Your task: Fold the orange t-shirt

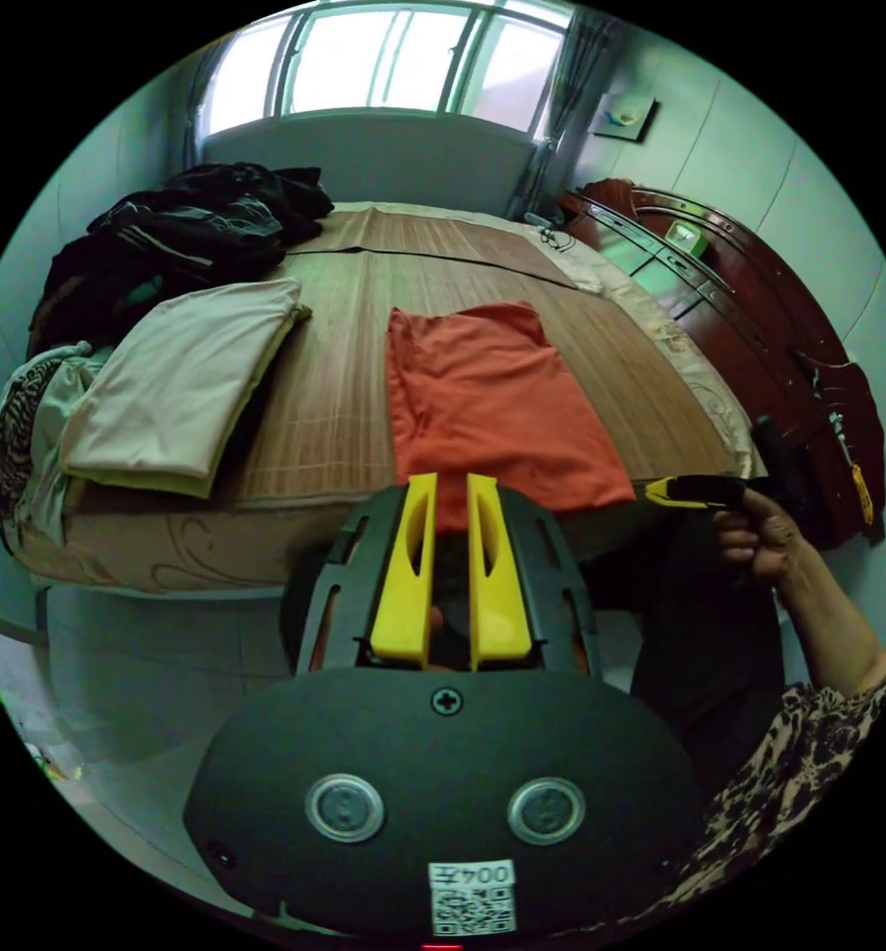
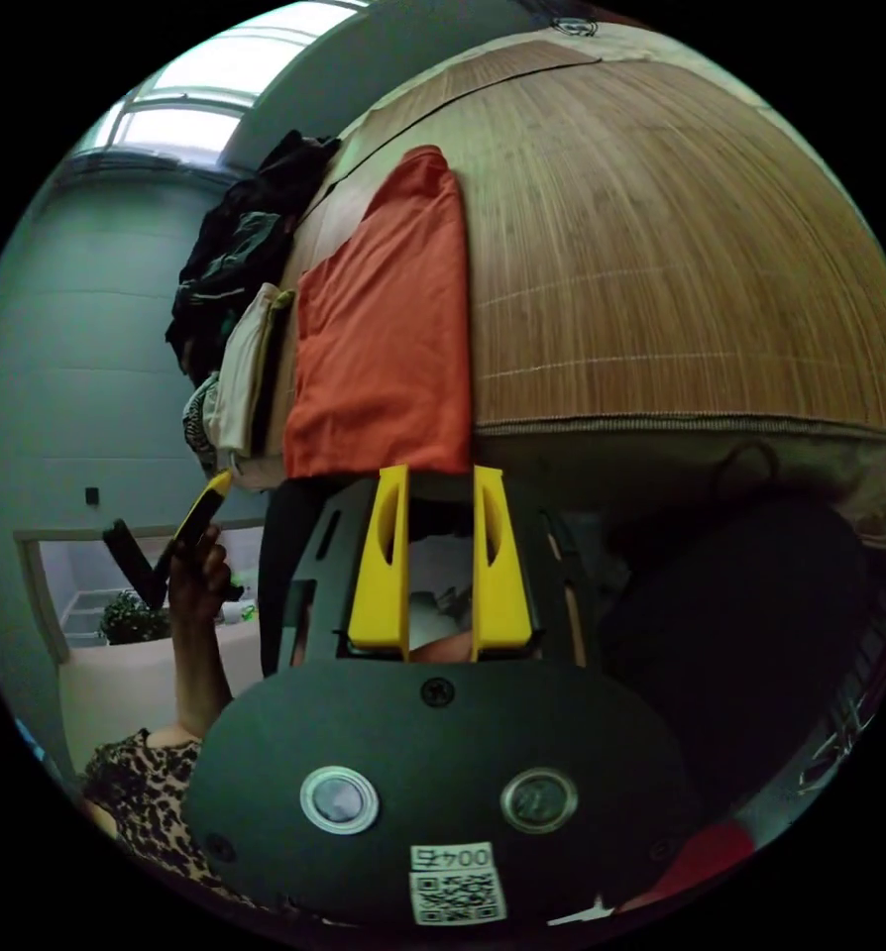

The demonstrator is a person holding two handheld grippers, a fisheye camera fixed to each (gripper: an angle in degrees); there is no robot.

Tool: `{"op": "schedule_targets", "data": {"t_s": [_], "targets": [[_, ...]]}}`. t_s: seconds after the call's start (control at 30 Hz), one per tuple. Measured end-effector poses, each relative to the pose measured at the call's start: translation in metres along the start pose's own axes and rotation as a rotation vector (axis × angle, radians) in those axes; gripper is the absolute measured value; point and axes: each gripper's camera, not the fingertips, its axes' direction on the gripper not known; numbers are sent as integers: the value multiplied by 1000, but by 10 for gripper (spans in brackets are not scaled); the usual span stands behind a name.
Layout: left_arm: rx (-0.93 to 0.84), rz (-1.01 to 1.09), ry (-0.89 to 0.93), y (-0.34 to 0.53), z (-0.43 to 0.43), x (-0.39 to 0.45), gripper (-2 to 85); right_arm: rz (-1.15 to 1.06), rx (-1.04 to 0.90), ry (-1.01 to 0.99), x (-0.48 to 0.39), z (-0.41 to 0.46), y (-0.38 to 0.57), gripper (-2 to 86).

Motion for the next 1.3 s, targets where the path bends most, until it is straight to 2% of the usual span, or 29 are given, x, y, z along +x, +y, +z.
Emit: {"op": "schedule_targets", "data": {"t_s": [0.17, 0.23, 0.33, 0.5, 0.67, 0.83, 1.3], "targets": [[-60, -125, 209, 26, 32, -28, 39, 61, -14, -23, 19, -12, -7, 110], [-104, -213, 344, 37, 54, -41, 50, 63, -24, -44, 24, -14, -9, 109], [-193, -410, 644, 63, 108, -61, 76, 66, -37, -64, 31, -17, -13, 110], [-229, -590, 820, 88, 164, -76, 102, 65, -48, -103, 43, -32, -22, 97], [-226, -746, 854, 108, 202, -95, 122, 47, -13, -170, 39, -68, -24, 42], [-206, -875, 828, 129, 231, -111, 142, 30, 3, -224, 26, -100, -25, 37], [8, -1013, 961, 166, 273, -125, 159, 58, -6, -313, 31, -133, -22, 29]]}}
